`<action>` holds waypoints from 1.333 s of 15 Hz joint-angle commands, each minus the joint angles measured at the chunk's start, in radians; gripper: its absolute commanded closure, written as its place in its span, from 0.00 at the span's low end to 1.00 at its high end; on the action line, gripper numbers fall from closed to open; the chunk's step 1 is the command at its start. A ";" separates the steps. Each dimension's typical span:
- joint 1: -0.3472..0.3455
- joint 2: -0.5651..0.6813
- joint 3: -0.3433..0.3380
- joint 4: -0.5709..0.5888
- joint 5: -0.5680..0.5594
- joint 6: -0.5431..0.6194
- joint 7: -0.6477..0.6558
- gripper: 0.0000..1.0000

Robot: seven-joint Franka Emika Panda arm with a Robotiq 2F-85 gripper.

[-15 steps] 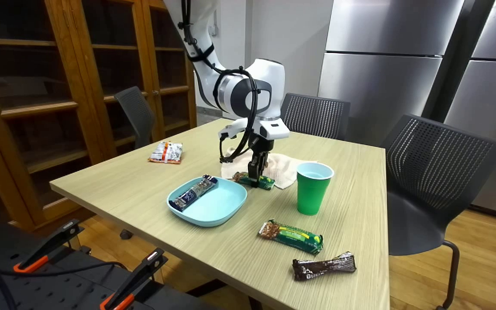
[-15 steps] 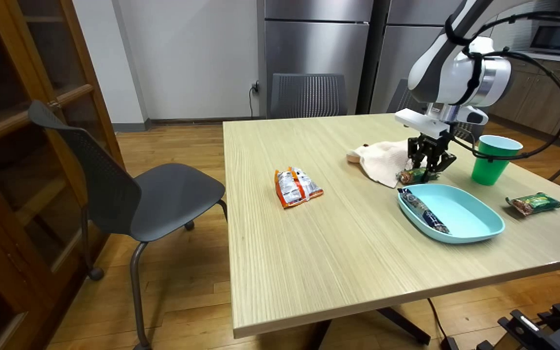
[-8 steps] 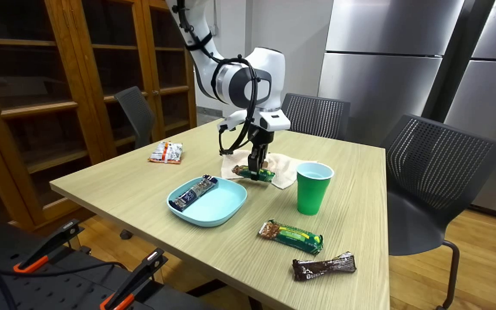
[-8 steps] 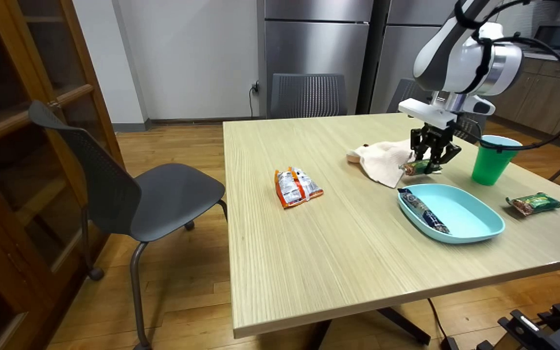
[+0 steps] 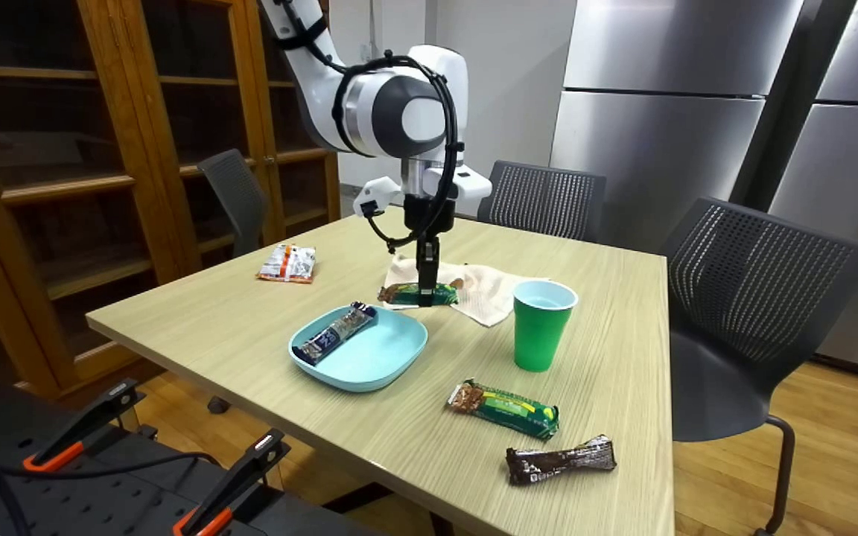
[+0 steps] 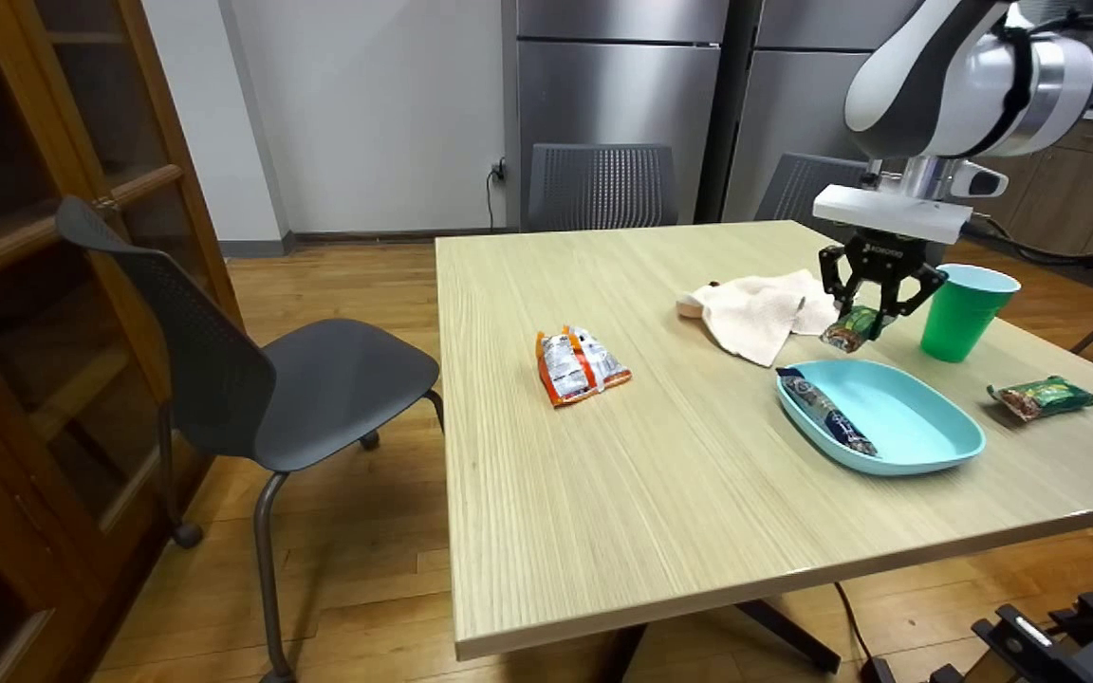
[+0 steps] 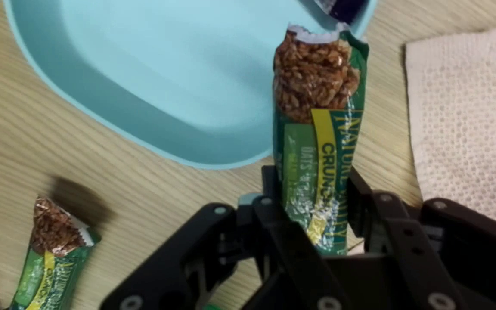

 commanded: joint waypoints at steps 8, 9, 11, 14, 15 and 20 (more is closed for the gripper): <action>0.088 -0.096 0.007 -0.185 -0.185 0.043 -0.242 0.87; 0.099 -0.090 0.003 -0.187 -0.207 0.043 -0.269 0.87; 0.111 -0.086 -0.002 -0.190 -0.252 0.042 -0.320 0.87; 0.111 -0.095 0.007 -0.204 -0.298 0.039 -0.397 0.87; 0.116 -0.094 0.008 -0.207 -0.313 0.040 -0.415 0.87; 0.121 -0.084 0.018 -0.217 -0.358 0.037 -0.486 0.87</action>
